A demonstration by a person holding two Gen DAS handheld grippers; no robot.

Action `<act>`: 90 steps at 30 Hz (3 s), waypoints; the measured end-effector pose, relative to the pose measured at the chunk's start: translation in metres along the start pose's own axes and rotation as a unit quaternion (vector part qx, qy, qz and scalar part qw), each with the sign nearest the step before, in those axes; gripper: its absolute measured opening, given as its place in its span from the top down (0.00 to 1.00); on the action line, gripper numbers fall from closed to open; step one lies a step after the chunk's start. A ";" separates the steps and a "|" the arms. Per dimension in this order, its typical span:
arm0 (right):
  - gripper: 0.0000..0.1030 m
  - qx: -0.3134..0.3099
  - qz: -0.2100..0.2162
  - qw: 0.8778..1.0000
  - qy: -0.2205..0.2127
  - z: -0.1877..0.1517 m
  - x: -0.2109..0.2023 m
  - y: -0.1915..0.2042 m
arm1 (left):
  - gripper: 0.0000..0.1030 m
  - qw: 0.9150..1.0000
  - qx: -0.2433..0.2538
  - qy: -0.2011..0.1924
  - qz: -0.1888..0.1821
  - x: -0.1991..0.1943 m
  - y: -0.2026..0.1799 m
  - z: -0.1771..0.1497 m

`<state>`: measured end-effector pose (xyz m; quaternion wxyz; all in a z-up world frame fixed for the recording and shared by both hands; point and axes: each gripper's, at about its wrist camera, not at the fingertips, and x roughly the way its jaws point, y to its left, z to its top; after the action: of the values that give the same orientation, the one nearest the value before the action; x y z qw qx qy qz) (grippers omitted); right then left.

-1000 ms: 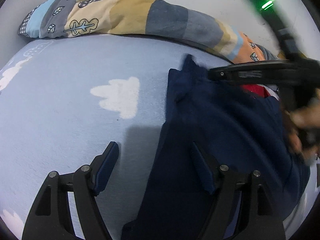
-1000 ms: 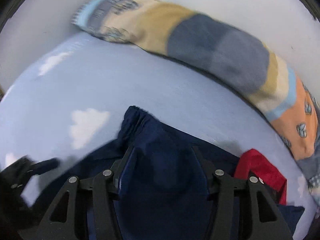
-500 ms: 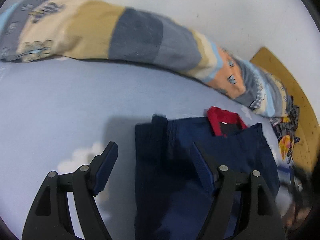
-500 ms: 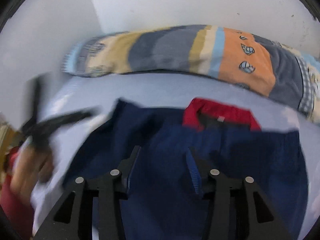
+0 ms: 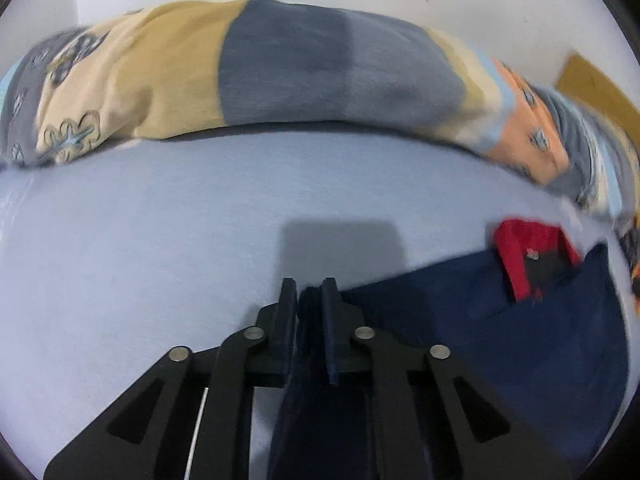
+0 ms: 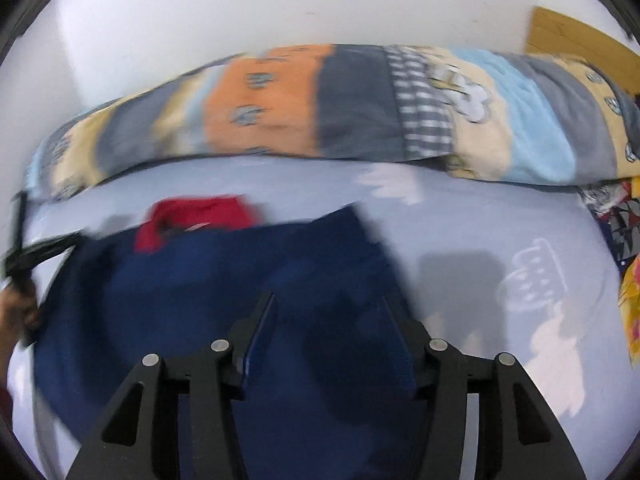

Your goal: Fold large clothes

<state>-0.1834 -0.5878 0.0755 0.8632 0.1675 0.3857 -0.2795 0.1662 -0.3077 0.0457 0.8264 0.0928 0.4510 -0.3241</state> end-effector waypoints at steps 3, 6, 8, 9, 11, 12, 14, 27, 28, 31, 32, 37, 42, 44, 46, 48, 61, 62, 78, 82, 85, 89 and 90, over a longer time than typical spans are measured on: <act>0.42 0.015 0.024 0.999 0.016 0.020 0.034 -0.020 | 0.90 1.000 0.009 0.000 -0.011 0.001 -0.002 -0.002; 0.42 0.010 0.056 0.998 0.038 0.034 0.060 -0.026 | 0.91 1.000 0.019 -0.004 -0.014 -0.001 -0.006 -0.004; 0.40 -0.010 0.047 0.998 0.045 0.037 0.071 -0.022 | 0.91 1.000 0.019 -0.004 -0.018 0.000 -0.007 -0.005; 0.40 -0.022 0.043 0.998 0.048 0.037 0.076 -0.021 | 0.90 1.000 0.019 -0.003 -0.022 0.001 -0.006 -0.004; 0.41 -0.042 0.051 0.996 0.054 0.038 0.083 -0.018 | 0.90 0.999 0.019 -0.004 -0.031 0.001 -0.002 -0.005; 0.44 -0.044 0.060 0.995 0.058 0.038 0.088 -0.017 | 0.90 0.999 0.019 -0.005 -0.031 0.001 -0.002 -0.005; 0.72 -0.046 0.049 0.995 0.071 0.038 0.095 -0.016 | 0.90 0.999 0.018 -0.006 -0.032 0.004 -0.003 -0.005; 0.66 -0.019 -0.080 0.996 0.046 0.029 0.084 -0.041 | 0.89 1.000 0.022 -0.013 0.018 -0.005 -0.008 -0.006; 0.63 -0.008 -0.090 0.995 0.032 0.028 0.072 -0.043 | 0.89 0.999 0.022 -0.021 0.019 -0.017 -0.007 -0.007; 0.63 -0.011 -0.080 0.997 -0.001 0.014 0.025 -0.037 | 0.89 0.998 0.041 -0.048 0.020 -0.059 -0.008 -0.020; 0.62 -0.022 -0.072 0.997 -0.012 0.004 0.005 -0.031 | 0.89 0.997 0.045 -0.056 0.013 -0.074 -0.009 -0.028; 0.49 -0.026 0.047 0.999 0.003 -0.059 -0.056 -0.010 | 0.83 0.995 0.057 -0.038 -0.070 -0.119 -0.023 -0.094; 0.51 0.060 0.038 0.995 0.077 -0.122 -0.050 -0.055 | 0.83 0.997 0.047 0.052 -0.017 -0.094 -0.013 -0.158; 0.53 0.092 -0.062 0.986 0.121 -0.148 -0.044 -0.086 | 0.83 0.998 0.030 0.056 0.013 -0.105 -0.009 -0.167; 0.55 0.128 -0.119 0.978 0.117 -0.168 -0.065 -0.103 | 0.83 0.998 0.021 0.050 0.026 -0.128 -0.016 -0.169; 0.55 0.146 -0.089 0.981 0.095 -0.178 -0.089 -0.098 | 0.83 1.000 -0.002 0.014 -0.003 -0.163 -0.033 -0.175; 0.43 0.030 -0.026 0.999 0.000 -0.217 -0.169 0.049 | 0.35 0.995 0.019 -0.060 0.073 -0.229 -0.133 -0.255; 0.43 0.029 -0.011 1.000 0.006 -0.218 -0.167 0.050 | 0.35 0.995 0.019 -0.058 0.073 -0.223 -0.130 -0.253; 0.42 0.139 0.059 0.987 0.046 -0.208 -0.123 -0.026 | 0.35 0.993 -0.104 0.010 0.050 -0.178 -0.094 -0.251; 0.42 0.257 0.117 0.957 0.075 -0.222 -0.105 -0.062 | 0.34 0.963 -0.266 0.030 -0.008 -0.162 -0.039 -0.264; 0.40 0.328 0.144 0.930 0.079 -0.233 -0.096 -0.081 | 0.34 0.942 -0.332 0.025 -0.041 -0.155 -0.017 -0.272; 0.40 0.372 0.168 0.909 0.080 -0.239 -0.085 -0.091 | 0.34 0.931 -0.361 0.010 -0.058 -0.146 -0.007 -0.273; 0.40 0.385 0.171 0.903 0.080 -0.241 -0.080 -0.093 | 0.34 0.931 -0.361 0.007 -0.059 -0.144 -0.008 -0.273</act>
<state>-0.4223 -0.5114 -0.0259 0.7323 0.5719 0.2814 -0.2395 -0.0807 -0.1271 0.0052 0.7804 -0.2362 0.5479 -0.1872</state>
